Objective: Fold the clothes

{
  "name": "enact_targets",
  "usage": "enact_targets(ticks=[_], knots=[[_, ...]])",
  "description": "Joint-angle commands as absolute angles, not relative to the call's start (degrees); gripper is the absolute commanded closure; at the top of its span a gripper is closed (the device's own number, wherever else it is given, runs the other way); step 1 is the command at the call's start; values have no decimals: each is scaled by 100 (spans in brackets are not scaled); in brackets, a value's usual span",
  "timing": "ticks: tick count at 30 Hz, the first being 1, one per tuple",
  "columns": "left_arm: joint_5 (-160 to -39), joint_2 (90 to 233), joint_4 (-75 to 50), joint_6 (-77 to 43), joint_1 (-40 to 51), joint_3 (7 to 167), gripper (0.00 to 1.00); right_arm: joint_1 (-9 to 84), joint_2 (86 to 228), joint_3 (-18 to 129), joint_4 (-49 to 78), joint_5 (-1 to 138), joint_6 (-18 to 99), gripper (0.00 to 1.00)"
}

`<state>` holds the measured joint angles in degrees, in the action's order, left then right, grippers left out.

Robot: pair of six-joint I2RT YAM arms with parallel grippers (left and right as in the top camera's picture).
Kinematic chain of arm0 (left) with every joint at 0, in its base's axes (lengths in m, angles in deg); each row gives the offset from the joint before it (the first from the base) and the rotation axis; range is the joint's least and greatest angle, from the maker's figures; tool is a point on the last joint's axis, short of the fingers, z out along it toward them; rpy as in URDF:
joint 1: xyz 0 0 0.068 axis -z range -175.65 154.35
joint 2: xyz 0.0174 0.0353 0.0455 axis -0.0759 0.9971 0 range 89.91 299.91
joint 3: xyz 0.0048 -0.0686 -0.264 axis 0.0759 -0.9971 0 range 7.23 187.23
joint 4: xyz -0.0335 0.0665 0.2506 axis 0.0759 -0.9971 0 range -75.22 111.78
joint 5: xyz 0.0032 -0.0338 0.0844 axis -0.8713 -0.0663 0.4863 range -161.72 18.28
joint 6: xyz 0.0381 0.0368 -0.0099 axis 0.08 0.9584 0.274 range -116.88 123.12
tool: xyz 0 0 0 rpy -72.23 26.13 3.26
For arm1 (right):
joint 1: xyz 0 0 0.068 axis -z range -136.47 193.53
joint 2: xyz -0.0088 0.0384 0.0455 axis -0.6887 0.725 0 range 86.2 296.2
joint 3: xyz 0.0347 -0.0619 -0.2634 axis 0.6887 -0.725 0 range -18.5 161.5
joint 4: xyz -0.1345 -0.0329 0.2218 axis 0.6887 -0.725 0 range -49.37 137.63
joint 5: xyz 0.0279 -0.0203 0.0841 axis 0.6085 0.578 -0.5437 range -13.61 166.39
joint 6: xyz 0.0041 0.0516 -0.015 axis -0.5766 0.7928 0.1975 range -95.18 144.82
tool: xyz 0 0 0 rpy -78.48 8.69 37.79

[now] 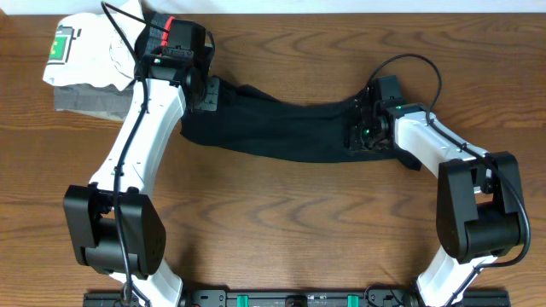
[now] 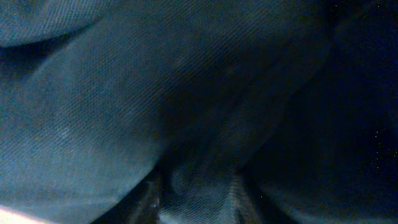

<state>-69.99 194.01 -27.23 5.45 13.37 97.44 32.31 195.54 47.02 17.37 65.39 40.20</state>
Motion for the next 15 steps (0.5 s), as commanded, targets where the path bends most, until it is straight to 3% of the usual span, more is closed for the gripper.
enact_targets(ticks=[1, 5, 15], knots=[[-6953, 19407, -2719, 496, 1328, 9692, 94, 3187, 19517, 4619, 1853, 6694, 4181, 78], [-6953, 19407, -2717, 494, 1328, 9689, 94, 3189, 19517, 4632, 1914, 6541, 4266, 97], [-6953, 19407, -2717, 496, 1328, 9692, 94, 3228, 19130, 4678, 1855, 6460, 4280, 99]])
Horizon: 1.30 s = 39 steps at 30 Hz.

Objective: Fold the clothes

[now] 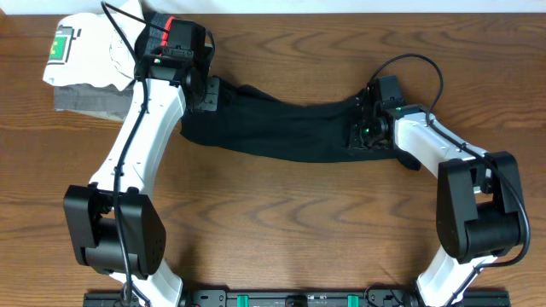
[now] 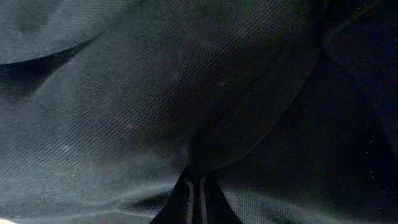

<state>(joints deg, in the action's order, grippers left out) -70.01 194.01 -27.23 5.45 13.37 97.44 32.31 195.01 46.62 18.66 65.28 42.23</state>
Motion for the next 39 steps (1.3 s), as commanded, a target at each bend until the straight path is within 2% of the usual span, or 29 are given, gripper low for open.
enact_targets(ticks=[1, 11, 21, 31, 39], knots=[[-6953, 19407, -2714, 496, 1328, 9692, 94, 3252, 18992, 4678, 1851, 6462, 4280, 99], [-6946, 18793, -2692, 499, 1328, 9825, 94, 3760, 17058, 4682, 1403, 6993, 4048, 99], [-6905, 16721, -2395, 654, 1328, 9834, 94, 4610, 15325, 4848, 1186, 7061, 3738, 99], [-6924, 14931, -2240, 628, 1328, 9834, 94, 5099, 14616, 6013, 526, 7061, 3469, 99], [-7438, 14253, -2242, 536, 1332, 9834, 94, 5353, 14330, 7259, -103, 7063, 3237, 99]])
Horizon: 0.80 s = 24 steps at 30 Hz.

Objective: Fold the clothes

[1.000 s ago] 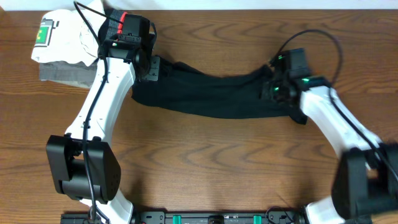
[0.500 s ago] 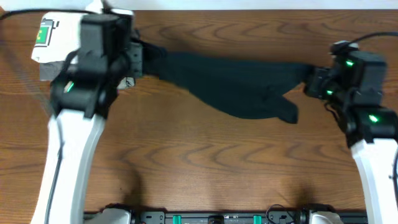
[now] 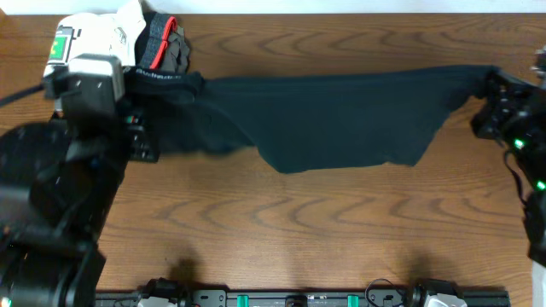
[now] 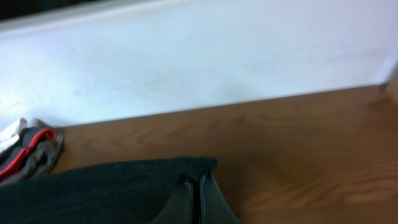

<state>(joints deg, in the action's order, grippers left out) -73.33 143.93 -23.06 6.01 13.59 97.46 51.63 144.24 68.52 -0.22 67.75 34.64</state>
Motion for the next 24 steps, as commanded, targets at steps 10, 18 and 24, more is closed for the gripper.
enact_targets(ticks=[10, 18, 24], knots=[[-7654, 13945, -2238, 335, 1332, 9958, 94, 5775, 14319, 8625, -1290, 7332, 2983, 99], [-7663, 13945, -2529, 348, 1332, 10675, 94, 5777, 14319, 8887, -1959, 7666, 2942, 99], [-7661, 13945, -3082, 346, 1332, 11344, 94, 5777, 14317, 9217, -2479, 7926, 2981, 99]])
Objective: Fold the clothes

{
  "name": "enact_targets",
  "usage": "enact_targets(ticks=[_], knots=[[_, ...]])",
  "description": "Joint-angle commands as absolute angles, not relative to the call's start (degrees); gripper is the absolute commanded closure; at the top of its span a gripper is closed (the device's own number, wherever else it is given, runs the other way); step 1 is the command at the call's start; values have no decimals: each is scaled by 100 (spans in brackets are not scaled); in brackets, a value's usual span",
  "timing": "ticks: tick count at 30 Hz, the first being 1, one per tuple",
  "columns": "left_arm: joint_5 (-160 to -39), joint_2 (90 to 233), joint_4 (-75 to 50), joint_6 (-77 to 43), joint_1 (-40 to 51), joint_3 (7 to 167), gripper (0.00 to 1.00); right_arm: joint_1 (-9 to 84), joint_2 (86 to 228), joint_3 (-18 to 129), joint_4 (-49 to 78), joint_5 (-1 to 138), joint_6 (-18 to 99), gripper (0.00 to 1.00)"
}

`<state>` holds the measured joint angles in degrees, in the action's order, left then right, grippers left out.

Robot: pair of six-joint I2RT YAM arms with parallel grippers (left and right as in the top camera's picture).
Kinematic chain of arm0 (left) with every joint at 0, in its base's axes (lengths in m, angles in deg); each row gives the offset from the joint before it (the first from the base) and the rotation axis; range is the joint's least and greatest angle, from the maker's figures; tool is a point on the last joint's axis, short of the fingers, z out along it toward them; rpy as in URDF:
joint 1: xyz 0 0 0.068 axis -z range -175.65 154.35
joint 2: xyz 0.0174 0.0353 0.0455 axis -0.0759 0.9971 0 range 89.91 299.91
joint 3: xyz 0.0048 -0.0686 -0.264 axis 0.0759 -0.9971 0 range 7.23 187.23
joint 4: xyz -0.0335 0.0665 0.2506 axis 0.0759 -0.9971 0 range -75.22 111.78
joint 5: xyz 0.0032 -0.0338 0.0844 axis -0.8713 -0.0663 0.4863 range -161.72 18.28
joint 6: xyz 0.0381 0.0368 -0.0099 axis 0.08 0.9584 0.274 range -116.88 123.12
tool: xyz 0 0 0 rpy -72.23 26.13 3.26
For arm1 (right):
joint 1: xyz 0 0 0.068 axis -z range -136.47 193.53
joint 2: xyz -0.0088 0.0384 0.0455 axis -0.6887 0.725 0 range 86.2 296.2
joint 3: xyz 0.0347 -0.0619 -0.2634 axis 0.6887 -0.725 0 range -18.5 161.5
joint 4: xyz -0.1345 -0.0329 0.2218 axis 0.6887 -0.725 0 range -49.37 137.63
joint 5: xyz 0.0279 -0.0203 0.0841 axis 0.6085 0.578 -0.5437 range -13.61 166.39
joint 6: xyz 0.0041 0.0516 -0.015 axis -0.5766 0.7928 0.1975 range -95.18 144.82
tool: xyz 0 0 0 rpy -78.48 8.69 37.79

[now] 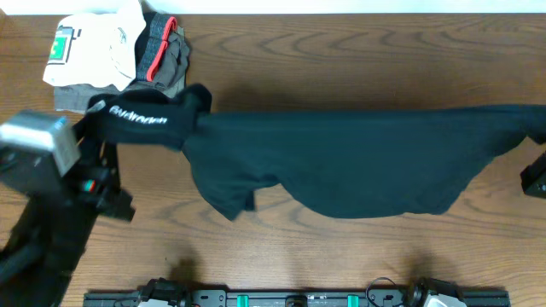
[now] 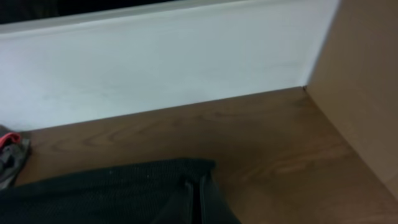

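A black garment (image 1: 341, 162) hangs stretched across the whole table, its waistband with white lettering (image 1: 136, 118) at the left end. My left gripper (image 1: 98, 119) is at that end, its fingers hidden by cloth and by the raised arm (image 1: 43, 179), and it holds the end up. My right gripper (image 1: 539, 136) is at the far right edge of the overhead view. In the right wrist view the right gripper (image 2: 199, 193) is shut on the black cloth's (image 2: 106, 190) edge, above the wooden table (image 2: 261, 143).
A pile of folded clothes sits at the back left: a white piece (image 1: 90, 47) and a grey one with a red strip (image 1: 162, 47). A white wall (image 2: 155, 68) runs behind the table and a wooden side panel (image 2: 360, 93) stands at the right.
Both grippers have moved nearer the table's front and further apart. The garment now spans more of the view and looks larger. Its lettered waistband has come clear of the pile.
The garment lay bunched in the middle of the table with a gripper at each end, the right jaws apart over the cloth. Then the right jaws were shut on a fold. Later the garment was up and stretched wide near the back edge, and now hangs wider and nearer the front.
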<state>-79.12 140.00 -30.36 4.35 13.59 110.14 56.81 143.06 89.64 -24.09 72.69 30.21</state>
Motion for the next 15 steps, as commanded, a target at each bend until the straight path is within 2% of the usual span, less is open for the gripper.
enact_targets(ticks=[1, 7, 15], knots=[[-7663, 13945, -3173, 346, 1332, 11447, 94, 5777, 14317, 9292, -2542, 7961, 2992, 99], [-7663, 13947, -3628, 343, 1332, 11934, 94, 5777, 14317, 9873, -3032, 8090, 3060, 99], [-7206, 14168, -4074, 276, 1332, 11969, 94, 5777, 14601, 9893, -3616, 8394, 3158, 99]])
